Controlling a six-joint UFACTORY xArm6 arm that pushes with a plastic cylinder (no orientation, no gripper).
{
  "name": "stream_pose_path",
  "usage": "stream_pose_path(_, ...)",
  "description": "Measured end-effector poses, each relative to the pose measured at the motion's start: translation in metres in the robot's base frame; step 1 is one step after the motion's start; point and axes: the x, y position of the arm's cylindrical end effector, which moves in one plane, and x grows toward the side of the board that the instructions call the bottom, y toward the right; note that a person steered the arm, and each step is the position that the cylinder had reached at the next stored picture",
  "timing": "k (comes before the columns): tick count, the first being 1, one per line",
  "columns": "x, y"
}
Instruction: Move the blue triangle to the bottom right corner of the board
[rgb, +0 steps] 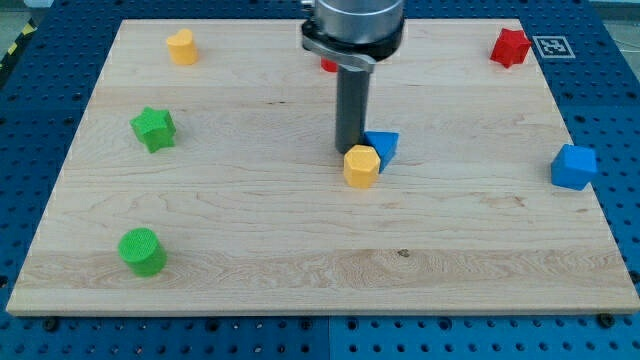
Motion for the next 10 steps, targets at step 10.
stream_pose_path(10,-0.001,0.002)
